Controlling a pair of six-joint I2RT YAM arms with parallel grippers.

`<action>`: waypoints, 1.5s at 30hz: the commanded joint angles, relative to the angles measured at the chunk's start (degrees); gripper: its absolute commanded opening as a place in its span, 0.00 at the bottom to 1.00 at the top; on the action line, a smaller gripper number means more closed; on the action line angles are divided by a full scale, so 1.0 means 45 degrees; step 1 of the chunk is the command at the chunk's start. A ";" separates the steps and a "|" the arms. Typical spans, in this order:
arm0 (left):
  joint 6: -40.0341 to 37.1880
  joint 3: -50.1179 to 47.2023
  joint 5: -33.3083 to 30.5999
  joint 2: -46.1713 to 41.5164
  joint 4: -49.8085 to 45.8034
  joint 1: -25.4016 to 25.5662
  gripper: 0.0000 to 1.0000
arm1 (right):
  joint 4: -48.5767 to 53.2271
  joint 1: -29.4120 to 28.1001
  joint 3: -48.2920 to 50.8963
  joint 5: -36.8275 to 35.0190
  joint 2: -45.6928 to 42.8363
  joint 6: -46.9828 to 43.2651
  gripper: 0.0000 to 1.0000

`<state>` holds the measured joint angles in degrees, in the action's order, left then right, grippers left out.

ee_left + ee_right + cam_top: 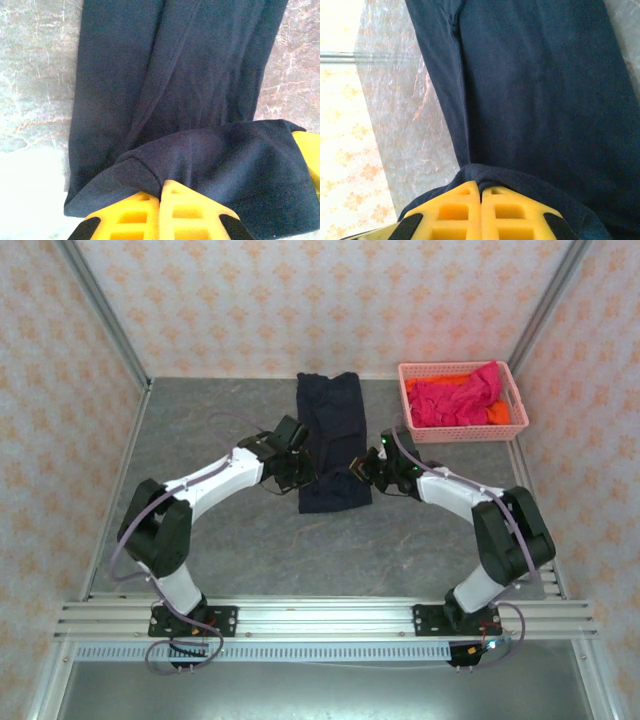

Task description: Fold and stack the t-shirts

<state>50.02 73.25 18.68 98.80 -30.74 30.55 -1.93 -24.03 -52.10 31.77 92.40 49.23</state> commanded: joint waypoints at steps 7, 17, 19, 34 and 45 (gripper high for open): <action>-0.0685 0.1622 0.0552 0.1489 -0.0474 -0.0568 0.00 | -0.0468 0.0483 -0.1226 0.0264 0.1480 -0.0311 0.00; -0.0824 0.2851 0.0683 0.2778 -0.0683 -0.0965 0.00 | -0.0458 0.0933 -0.2569 0.0629 0.2869 -0.0355 0.00; -0.0860 0.2973 0.0699 0.2953 -0.0708 -0.1025 0.00 | -0.0446 0.0982 -0.2784 0.0640 0.3121 -0.0364 0.00; -0.0978 0.4570 0.1182 0.4137 -0.0900 -0.1284 0.06 | -0.0410 0.1375 -0.3770 0.0718 0.3967 -0.0432 0.00; -0.1018 0.5127 0.1143 0.4548 -0.0896 -0.1426 0.79 | -0.1327 0.1555 -0.4266 0.0866 0.4454 -0.0354 0.58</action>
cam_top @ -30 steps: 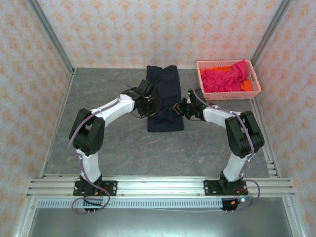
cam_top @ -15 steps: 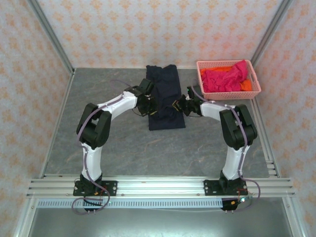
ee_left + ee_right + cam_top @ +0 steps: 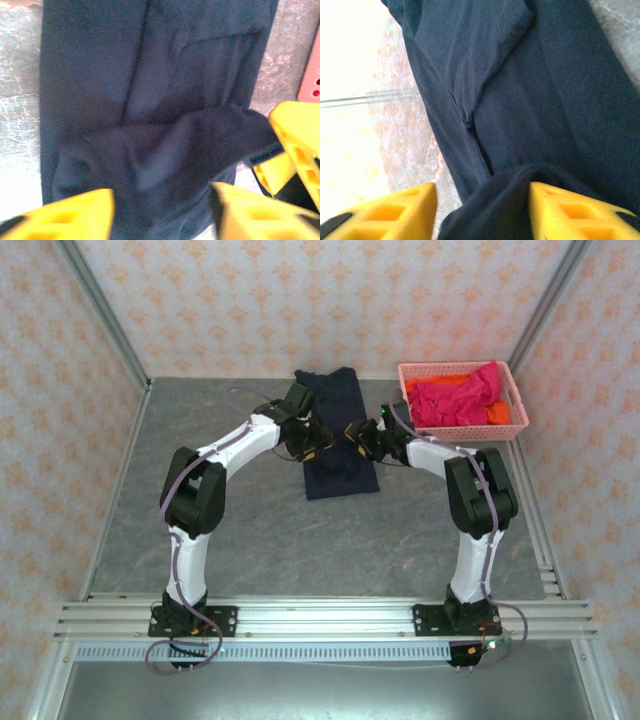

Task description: Fold and stack the t-shirts

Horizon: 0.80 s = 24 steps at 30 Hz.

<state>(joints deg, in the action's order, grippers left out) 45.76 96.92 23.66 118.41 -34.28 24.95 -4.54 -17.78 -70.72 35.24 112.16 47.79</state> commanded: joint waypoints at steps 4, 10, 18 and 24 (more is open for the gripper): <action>-0.0269 -0.0664 -0.0208 -0.0572 0.0366 -0.0232 1.00 | -0.0869 0.0546 0.0028 -0.0417 -0.0725 -0.0281 0.64; -0.0994 -0.1330 -0.1816 -0.1916 0.0352 -0.0256 1.00 | 0.0829 0.0650 0.0019 -0.2183 -0.2012 -0.2065 0.66; -0.0992 -0.4484 -0.1211 -0.3023 0.1893 0.0151 1.00 | 0.2663 0.0632 0.0380 -0.1344 -0.1924 -0.3308 0.60; -0.1295 -0.5779 -0.1946 -0.3460 0.2262 0.1146 0.94 | 0.4118 0.0193 0.1095 -0.0983 -0.2234 -0.4627 0.56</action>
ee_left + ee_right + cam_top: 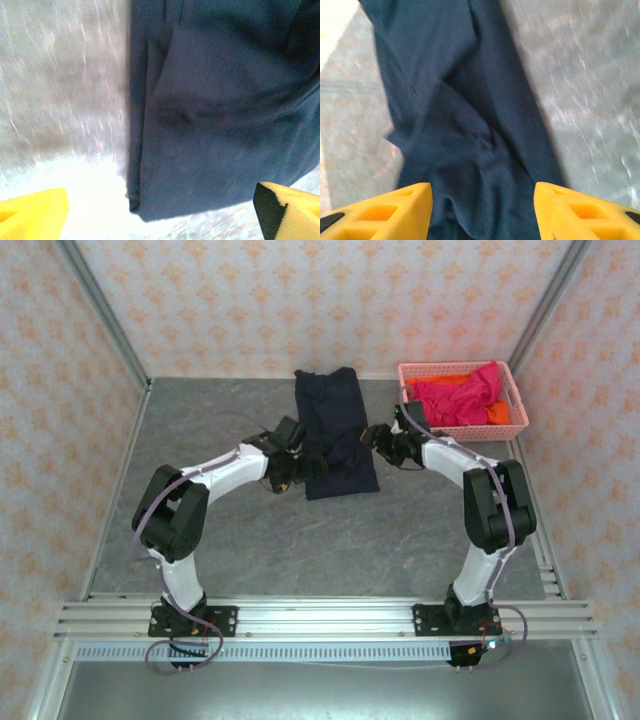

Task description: Fold and stack the t-shirts

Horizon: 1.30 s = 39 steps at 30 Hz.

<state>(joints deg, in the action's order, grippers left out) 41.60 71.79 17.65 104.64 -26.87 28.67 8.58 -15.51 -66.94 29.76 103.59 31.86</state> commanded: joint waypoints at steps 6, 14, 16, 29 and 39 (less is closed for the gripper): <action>-0.0727 0.0988 -0.0958 0.0944 0.0757 0.0317 0.74 | 0.1344 -0.0727 -0.0382 0.0448 0.0705 -0.1236 0.45; -0.0559 0.1547 -0.0470 0.2282 0.0300 0.0581 0.39 | 0.1595 -0.0984 -0.0533 0.0282 0.1806 -0.1464 0.30; -0.0498 0.1447 -0.0498 0.2332 0.0264 0.0620 0.32 | 0.1454 -0.1066 -0.0103 0.0340 0.1696 -0.1452 0.29; 0.0437 -0.2024 -0.0727 -0.0536 0.0209 0.1384 0.29 | 0.0833 -0.1871 0.3956 0.0555 -0.1146 -0.0641 0.27; 0.2165 -0.5315 -0.0941 -0.3139 0.0620 0.2810 0.29 | 0.1335 -0.2943 0.6430 0.0547 -0.3671 0.0455 0.27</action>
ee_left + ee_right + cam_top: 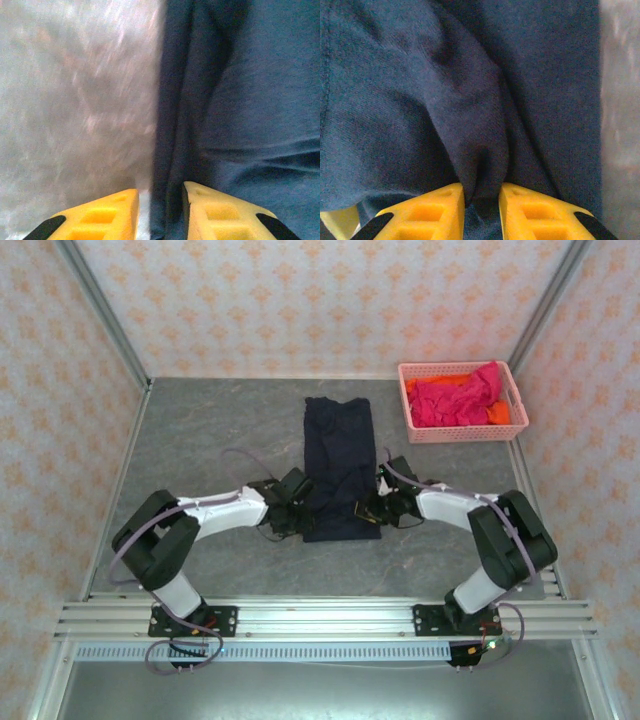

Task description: Fold and stack the t-shirts

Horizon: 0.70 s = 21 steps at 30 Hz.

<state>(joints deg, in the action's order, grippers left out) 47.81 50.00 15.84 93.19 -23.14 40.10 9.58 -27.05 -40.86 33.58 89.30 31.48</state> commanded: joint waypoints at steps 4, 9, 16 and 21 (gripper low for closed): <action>0.0660 -0.0633 -0.1361 -0.2024 -0.0569 0.0406 0.33 | 0.1749 -0.0571 0.0582 -0.0893 -0.1869 0.0327 0.28; -0.0830 0.0472 -0.3324 -0.4007 -0.3100 -0.0248 0.46 | 0.2518 -0.1108 -0.1019 -0.2914 -0.2602 -0.1836 0.41; -0.1891 -0.0096 -0.3173 -0.6022 -0.4896 -0.3434 0.69 | -0.0002 -0.3329 -0.1626 -0.6786 -0.2177 -0.7302 0.99; -0.2129 -0.0290 -0.3019 -0.6585 -0.5230 -0.4307 0.74 | -0.0950 -0.4846 -0.2013 -0.6780 -0.0689 -1.2566 0.99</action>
<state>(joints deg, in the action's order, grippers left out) 40.34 49.58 3.55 64.36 -42.30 21.67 8.93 -46.41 -48.21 6.72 82.56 -6.90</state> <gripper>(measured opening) 0.735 0.993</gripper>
